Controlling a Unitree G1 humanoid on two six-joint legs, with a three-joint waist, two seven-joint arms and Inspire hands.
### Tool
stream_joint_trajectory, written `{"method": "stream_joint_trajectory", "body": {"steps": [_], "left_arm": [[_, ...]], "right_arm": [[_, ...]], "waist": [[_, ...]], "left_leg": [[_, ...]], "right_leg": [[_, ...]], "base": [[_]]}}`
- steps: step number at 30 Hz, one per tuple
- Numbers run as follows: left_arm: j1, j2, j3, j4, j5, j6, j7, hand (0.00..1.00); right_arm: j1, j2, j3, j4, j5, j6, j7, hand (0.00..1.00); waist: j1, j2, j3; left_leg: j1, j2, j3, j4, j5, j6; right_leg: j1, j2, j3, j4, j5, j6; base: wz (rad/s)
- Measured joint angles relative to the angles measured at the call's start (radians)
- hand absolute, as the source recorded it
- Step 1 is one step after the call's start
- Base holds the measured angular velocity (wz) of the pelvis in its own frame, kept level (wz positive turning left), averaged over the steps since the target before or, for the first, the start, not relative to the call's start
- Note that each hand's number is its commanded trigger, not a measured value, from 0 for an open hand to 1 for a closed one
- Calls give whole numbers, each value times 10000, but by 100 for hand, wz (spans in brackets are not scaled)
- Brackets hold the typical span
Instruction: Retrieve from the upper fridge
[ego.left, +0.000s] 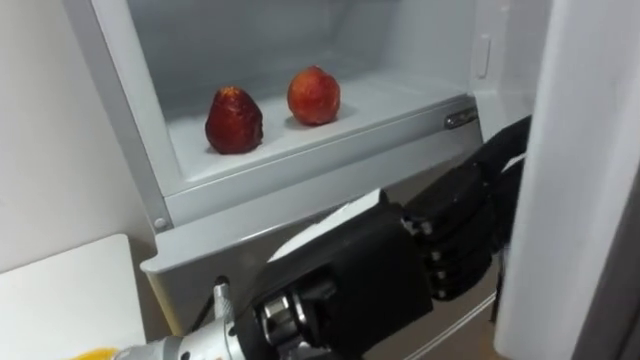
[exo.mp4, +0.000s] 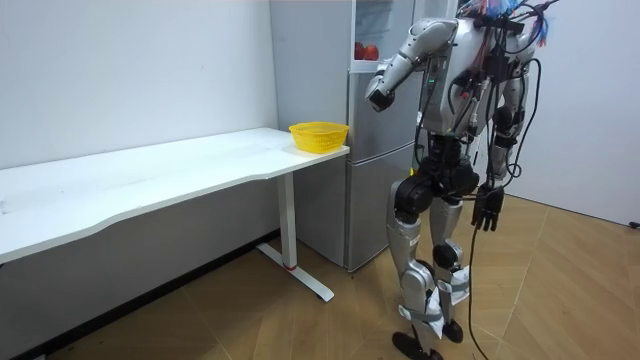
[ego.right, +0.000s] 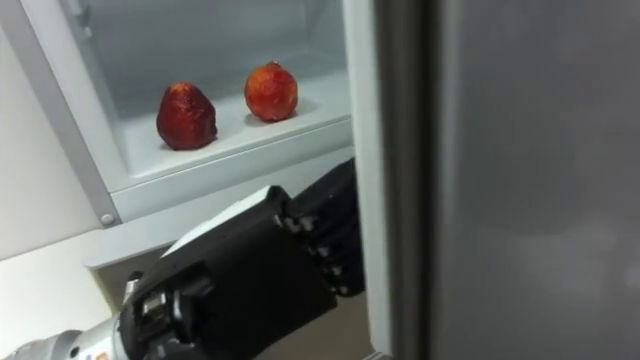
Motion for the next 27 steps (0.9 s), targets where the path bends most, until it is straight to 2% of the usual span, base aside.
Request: {"method": "stream_joint_trajectory", "body": {"steps": [2,6,8,15,19,22,27], "left_arm": [[-1,-67,-120,19,4,-58,131,0],[-91,-430,-419,111,19,-64,430,0],[-192,-498,-578,111,21,-56,549,0],[-404,-1012,-1105,109,23,-29,749,0],[-758,-1166,-1352,108,226,-27,734,0],[-763,-1219,-1363,108,233,-27,713,0],[-1151,-1299,-1859,122,229,-32,839,0]], "right_arm": [[-49,0,-1,50,22,-63,-47,0],[-283,0,8,422,28,-62,-177,0],[-312,0,9,451,-1,-57,-205,0],[-425,-6,9,564,7,-59,-206,0],[-515,-5,11,750,-13,-61,-34,0],[-562,-5,15,751,-7,-72,17,0],[-599,-56,412,786,304,-95,-1,0]], "waist": [[-127,40,-1],[-296,151,11],[-393,159,12],[-551,162,13],[-602,157,16],[-716,149,20],[-751,158,15]], "left_leg": [[0,0,0,2,0,0],[-25,-5,-1,5,0,0],[-24,-3,12,7,0,0],[-21,13,34,7,1,-1],[-23,14,37,5,0,0],[-27,16,54,3,0,0],[-78,5,54,8,-1,-1]], "right_leg": [[-20,0,-11,-7,0,0],[-41,4,-6,-21,0,0],[-39,23,4,-45,-1,0],[-67,57,84,-40,0,-1],[-69,57,87,-47,0,-2],[-68,59,93,-55,0,-2],[-43,44,68,-159,3,-5]], "base": [[0],[1],[5],[-1],[0],[0],[3]]}}
